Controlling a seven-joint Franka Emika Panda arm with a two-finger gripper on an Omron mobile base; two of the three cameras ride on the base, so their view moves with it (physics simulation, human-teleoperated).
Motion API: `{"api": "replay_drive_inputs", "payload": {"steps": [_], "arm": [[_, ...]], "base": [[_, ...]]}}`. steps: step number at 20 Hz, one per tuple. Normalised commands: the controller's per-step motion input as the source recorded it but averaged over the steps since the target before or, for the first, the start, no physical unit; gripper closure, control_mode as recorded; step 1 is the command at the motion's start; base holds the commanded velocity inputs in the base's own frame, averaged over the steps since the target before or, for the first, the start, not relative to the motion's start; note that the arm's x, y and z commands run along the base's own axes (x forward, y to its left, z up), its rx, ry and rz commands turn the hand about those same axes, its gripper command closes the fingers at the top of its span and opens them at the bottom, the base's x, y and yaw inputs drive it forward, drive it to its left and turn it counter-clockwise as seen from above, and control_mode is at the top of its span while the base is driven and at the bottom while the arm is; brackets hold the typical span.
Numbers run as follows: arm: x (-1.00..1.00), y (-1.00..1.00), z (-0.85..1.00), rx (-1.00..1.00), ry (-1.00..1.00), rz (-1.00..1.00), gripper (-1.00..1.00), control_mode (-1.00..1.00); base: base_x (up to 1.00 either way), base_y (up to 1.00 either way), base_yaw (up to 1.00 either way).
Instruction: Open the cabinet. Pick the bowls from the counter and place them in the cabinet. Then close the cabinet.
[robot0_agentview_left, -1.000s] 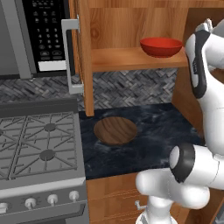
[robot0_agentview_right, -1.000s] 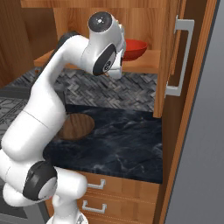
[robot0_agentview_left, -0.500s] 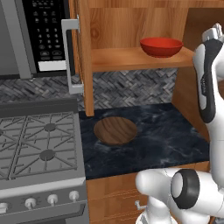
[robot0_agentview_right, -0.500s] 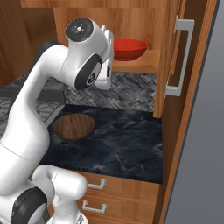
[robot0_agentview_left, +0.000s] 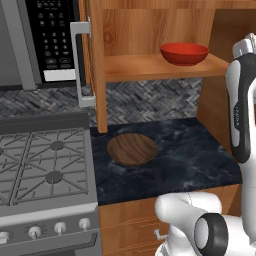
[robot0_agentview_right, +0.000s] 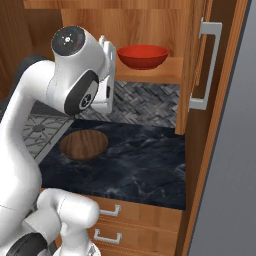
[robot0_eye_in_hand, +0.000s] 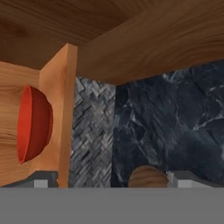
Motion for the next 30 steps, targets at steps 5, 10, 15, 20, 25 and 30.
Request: {"api": "replay_drive_inputs", "payload": {"steps": [5,10,15,20,25,30], "arm": [[-0.17,0.27,-0.11,0.0,0.11,0.1,-1.0,-1.0],[-0.15,0.17,-0.16,0.01,0.07,0.14,-1.0,-1.0],[-0.17,0.23,-0.35,0.0,0.0,0.13,-1.0,-1.0],[-0.02,0.29,-0.42,0.0,0.0,0.09,-1.0,-1.0],[0.0,0.16,-0.44,0.0,0.0,0.05,-1.0,-1.0],[0.0,0.04,-0.41,0.0,0.0,0.06,-1.0,-1.0]], "base": [[0.0,0.0,0.0],[0.0,0.0,0.0],[0.0,0.0,0.0],[0.0,0.0,0.0],[0.0,0.0,0.0],[0.0,0.0,0.0]]}}
